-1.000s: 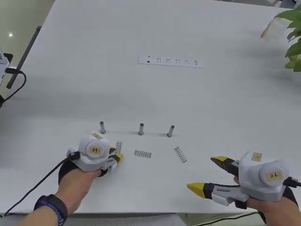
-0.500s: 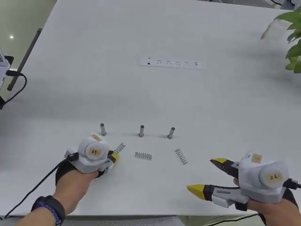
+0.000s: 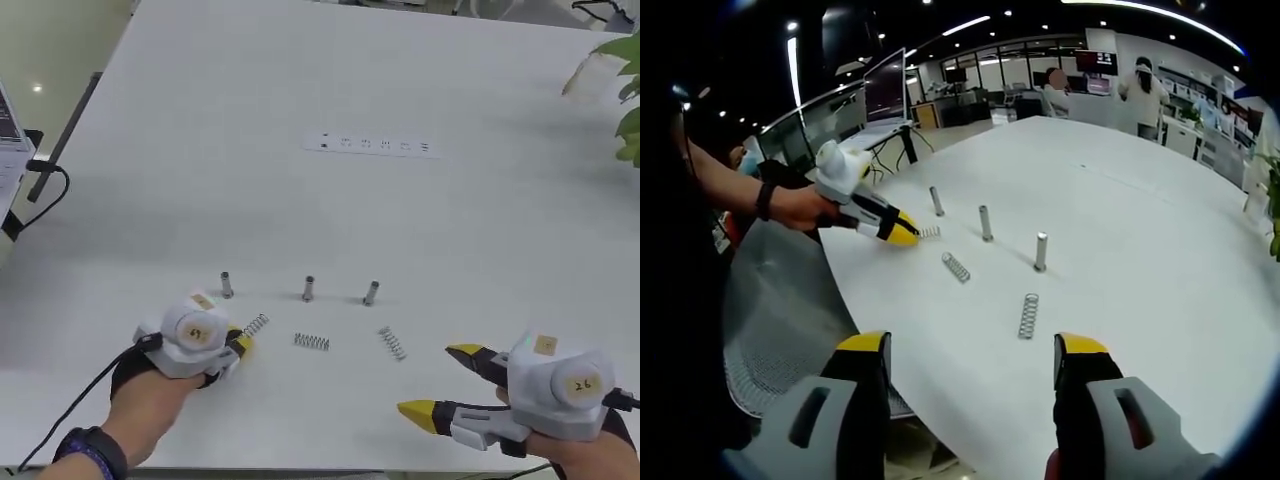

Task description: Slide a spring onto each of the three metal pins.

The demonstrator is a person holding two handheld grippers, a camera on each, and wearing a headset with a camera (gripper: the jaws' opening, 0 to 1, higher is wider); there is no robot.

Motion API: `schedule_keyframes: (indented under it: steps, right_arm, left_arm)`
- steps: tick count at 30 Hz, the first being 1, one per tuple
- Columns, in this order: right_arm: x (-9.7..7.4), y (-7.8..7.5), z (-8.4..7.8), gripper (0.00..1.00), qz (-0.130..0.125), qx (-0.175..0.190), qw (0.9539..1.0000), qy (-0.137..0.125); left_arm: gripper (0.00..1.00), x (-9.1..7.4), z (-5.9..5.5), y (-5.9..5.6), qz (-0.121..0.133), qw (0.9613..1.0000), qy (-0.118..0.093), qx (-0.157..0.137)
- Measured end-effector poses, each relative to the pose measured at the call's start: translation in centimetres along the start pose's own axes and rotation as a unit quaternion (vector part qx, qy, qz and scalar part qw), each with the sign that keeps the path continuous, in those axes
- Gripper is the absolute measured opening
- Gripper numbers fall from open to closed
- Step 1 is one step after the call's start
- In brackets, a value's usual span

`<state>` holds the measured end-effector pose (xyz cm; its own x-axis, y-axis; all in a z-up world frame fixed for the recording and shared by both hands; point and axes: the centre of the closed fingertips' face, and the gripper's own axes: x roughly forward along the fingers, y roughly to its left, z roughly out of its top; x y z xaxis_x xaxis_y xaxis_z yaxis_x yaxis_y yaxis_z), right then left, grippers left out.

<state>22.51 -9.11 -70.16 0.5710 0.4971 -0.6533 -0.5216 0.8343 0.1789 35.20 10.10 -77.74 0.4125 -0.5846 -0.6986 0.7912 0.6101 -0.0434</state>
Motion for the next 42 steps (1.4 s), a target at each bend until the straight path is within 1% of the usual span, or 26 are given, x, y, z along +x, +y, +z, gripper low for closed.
schedule_keyframes:
  steps: [6,8,11,16,21,31,35,36,38,42]
  right_arm:
    - [0.4,0.4,0.2,0.63,0.007,-0.005,1.0,0.0]
    - [0.6,0.5,0.2,0.63,0.01,-0.005,0.9999,0.0]
    - [0.9,0.6,0.4,0.63,0.013,-0.008,0.9999,-0.001]
    - [1.2,0.8,0.9,0.61,0.018,-0.01,0.9998,-0.005]
    - [1.7,1.0,1.4,0.6,0.025,-0.015,0.9995,-0.008]
    - [2.2,1.4,2.5,0.56,0.038,-0.017,0.9989,-0.019]
    - [2.4,1.6,2.9,0.53,0.043,-0.014,0.9987,-0.025]
    - [2.4,1.6,2.9,0.53,0.043,-0.014,0.9986,-0.026]
    - [2.5,1.8,3.1,0.52,0.047,-0.014,0.9984,-0.029]
    - [2.7,2.2,3.5,0.46,0.058,-0.014,0.9976,-0.036]
  left_arm:
    - [0.02,-1.2,0.5,0.3,-0.002,0.9999,-0.01,0.009]
    - [0.02,-1.6,0.7,0.3,-0.004,0.9998,-0.013,0.012]
    - [0.02,-2.1,0.7,0.3,-0.004,0.9998,-0.015,0.015]
    - [0.02,-2.7,1.0,-0.2,-0.01,0.9995,-0.02,0.02]
    - [0.02,-3.2,2.0,-1.6,-0.025,0.9985,-0.03,0.038]
    - [0.02,-3.8,3.7,-4.2,-0.052,0.9956,-0.046,0.063]
    - [0.02,-3.9,4.3,-5.4,-0.064,0.9937,-0.051,0.076]
    - [0.02,-4.0,4.3,-5.5,-0.065,0.9935,-0.051,0.078]
    - [0.02,-4.0,4.6,-6.3,-0.072,0.9924,-0.053,0.085]
    - [0.02,-4.3,5.0,-7.4,-0.084,0.99,-0.057,0.098]
